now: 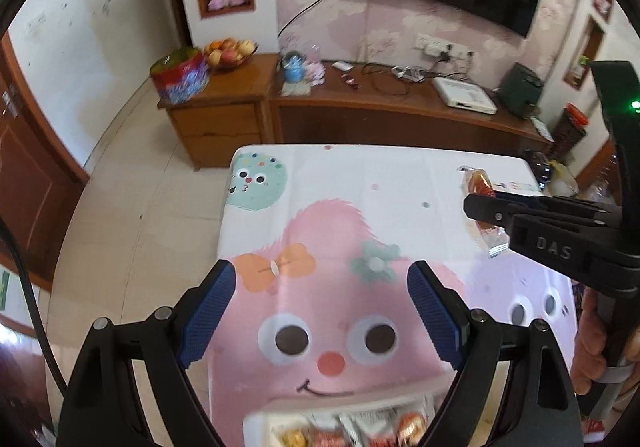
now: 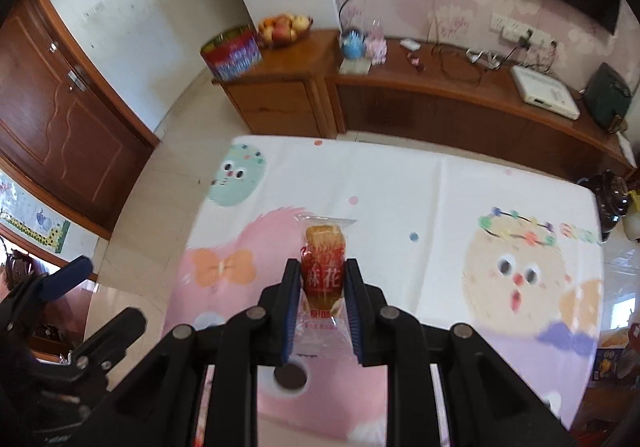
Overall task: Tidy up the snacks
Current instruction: 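Carry the orange twist bag over the white tray and release it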
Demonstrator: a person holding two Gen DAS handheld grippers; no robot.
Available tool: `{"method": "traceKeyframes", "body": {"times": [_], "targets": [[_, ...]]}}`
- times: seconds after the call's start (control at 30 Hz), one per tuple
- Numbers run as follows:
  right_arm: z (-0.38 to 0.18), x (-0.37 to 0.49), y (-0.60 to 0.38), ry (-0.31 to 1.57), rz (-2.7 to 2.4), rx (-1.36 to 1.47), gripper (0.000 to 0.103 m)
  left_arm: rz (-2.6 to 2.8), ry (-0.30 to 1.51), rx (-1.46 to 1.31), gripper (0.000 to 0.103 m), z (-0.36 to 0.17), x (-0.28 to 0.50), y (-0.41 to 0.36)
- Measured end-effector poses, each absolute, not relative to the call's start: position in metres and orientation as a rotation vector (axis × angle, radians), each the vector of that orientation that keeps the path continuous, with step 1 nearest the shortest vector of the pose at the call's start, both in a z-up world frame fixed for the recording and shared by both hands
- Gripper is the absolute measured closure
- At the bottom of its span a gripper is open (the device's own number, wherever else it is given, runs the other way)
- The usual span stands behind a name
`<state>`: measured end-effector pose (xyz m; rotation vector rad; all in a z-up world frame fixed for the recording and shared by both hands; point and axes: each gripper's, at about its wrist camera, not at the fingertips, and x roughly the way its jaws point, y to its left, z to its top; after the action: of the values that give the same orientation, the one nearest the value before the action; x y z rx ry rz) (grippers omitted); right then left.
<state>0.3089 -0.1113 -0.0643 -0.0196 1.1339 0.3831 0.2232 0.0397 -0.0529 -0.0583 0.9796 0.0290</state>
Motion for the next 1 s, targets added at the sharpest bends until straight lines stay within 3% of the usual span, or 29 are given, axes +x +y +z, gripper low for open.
{"method": "traceKeyframes", "body": {"times": [0.47,1.0], "targets": [[0.027,0.163,-0.146,0.977,0.341,0.049,0.081,-0.090,0.887,-0.032,0.016,0.003,0.112,0.018],[-0.012,0.049,-0.147,1.087,0.257,0.015,0.081,-0.096,0.952,0.016,0.016,-0.039,0.039,0.005]]}}
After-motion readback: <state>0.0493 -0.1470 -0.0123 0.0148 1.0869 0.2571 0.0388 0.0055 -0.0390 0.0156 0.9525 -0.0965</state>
